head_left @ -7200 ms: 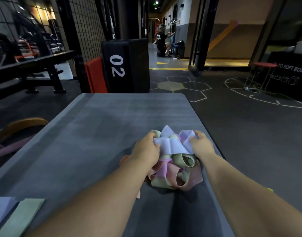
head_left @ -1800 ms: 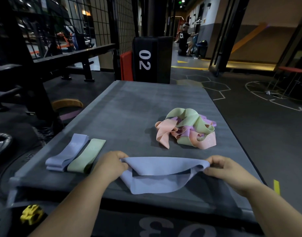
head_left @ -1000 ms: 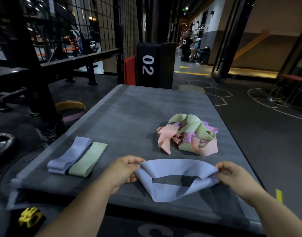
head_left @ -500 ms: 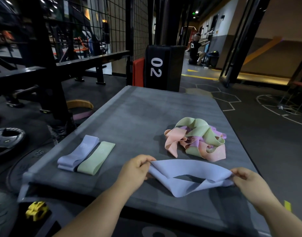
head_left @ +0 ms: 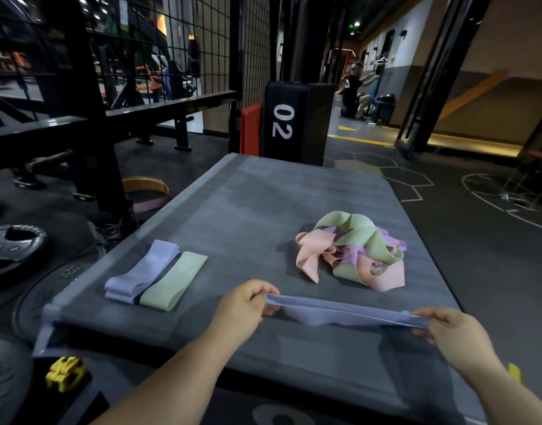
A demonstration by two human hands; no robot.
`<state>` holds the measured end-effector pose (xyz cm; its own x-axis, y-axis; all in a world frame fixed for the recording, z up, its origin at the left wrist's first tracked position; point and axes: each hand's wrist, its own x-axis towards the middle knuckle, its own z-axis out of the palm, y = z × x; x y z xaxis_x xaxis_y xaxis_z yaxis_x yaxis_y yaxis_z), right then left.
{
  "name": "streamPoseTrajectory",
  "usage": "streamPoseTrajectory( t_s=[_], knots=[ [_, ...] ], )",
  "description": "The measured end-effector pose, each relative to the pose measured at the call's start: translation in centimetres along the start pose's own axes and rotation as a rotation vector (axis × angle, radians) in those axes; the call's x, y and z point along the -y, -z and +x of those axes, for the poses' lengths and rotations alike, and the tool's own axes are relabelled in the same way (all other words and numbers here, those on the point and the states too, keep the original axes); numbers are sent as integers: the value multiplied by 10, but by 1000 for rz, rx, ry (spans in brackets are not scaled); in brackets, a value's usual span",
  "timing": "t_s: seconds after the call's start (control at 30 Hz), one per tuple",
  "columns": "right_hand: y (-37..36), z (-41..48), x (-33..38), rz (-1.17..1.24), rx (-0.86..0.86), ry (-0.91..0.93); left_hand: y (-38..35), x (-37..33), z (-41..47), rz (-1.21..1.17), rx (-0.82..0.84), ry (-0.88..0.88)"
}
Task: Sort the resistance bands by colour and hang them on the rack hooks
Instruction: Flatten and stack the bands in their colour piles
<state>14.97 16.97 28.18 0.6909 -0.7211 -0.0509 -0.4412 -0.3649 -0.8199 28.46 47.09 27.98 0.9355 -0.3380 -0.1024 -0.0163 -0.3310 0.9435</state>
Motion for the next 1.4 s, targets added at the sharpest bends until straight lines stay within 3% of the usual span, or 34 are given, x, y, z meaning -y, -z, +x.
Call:
streamPoseTrajectory(
  t_s=[0.33, 0.57, 0.73, 0.93, 1.07, 1.4],
  knots=[
    [4, -3, -1, -84, 29, 151, 6, 3, 0, 43, 2, -10],
    [6, -13, 4, -271, 198, 105, 5, 11, 1, 449, -49, -84],
    [5, -10, 2, -141, 178, 22, 8, 10, 3, 556, -64, -59],
    [-2, 0, -9, -20, 44, -71, 5, 7, 8, 531, -68, 15],
    [-3, 2, -11, -29, 65, -107, 5, 8, 12, 571, -86, 41],
    [13, 1, -8, 84, 124, -226, 20, 7, 17, 407, -37, 121]
  ],
)
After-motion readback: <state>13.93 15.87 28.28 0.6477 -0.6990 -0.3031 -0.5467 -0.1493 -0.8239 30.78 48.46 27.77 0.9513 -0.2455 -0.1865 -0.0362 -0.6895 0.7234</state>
